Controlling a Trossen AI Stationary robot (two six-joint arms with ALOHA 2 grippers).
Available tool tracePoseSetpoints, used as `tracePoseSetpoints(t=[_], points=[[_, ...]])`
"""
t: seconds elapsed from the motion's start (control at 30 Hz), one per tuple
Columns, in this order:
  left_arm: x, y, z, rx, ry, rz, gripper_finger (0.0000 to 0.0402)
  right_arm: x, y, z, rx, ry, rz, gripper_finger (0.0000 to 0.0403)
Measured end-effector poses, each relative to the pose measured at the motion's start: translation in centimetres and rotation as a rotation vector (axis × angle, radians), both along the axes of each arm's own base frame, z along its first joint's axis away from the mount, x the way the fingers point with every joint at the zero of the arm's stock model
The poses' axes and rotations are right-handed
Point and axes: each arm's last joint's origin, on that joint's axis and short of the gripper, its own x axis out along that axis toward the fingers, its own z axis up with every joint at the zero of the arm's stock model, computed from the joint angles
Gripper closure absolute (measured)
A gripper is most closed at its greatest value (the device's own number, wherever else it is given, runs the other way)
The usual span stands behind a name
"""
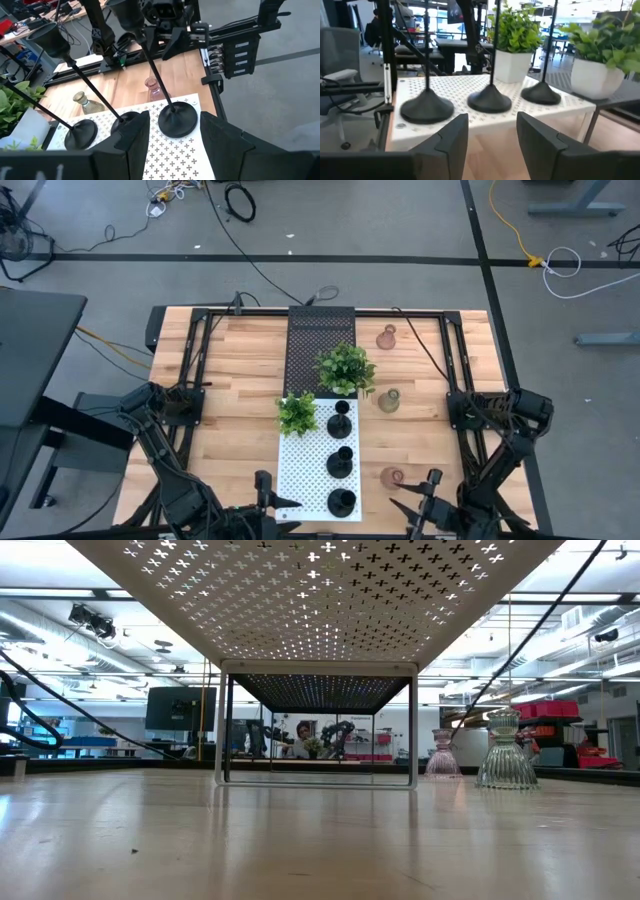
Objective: Pick & Place candle stick holders
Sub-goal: Put the bottom pink glass candle holder on the black shelf
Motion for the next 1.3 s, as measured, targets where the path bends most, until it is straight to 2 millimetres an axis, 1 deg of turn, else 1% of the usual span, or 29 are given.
tracePoseSetpoints(t=[0.13, 0.3, 0.5, 0.73, 0.93, 1.17, 1.3], points=[[0.0, 0.1, -0.1, -0.011, 0.006, 0.011, 0.0223, -0.3, -1.1, -1.4, 0.058, -0.023, -0.005, 0.0234], [-0.1, 0.2, -0.2, -0.018, 0.014, 0.021, 0.0223, -0.7, -2.2, -2.8, 0.134, -0.048, 0.006, 0.0234], [-0.1, 0.2, -0.2, -0.019, 0.014, 0.021, 0.0223, -0.7, -2.2, -3.0, 0.168, -0.044, 0.042, 0.0234], [-0.1, 0.2, -0.2, -0.019, 0.015, 0.021, 0.0223, -0.8, -2.5, -3.4, 0.146, -0.048, 0.013, 0.0234], [-0.1, 0.2, -0.2, -0.019, 0.014, 0.021, 0.0223, -0.7, -2.9, -4.4, 0.189, -0.030, 0.042, 0.0234], [-0.1, 0.2, -0.2, -0.020, 0.015, 0.021, 0.0223, -0.1, -4.1, -5.8, 0.245, 0.049, 0.069, 0.0234], [-0.1, 0.1, -0.3, -0.026, 0.025, 0.008, 0.0223, 0.0, -4.5, -6.0, 0.202, 0.048, 0.039, 0.0247]])
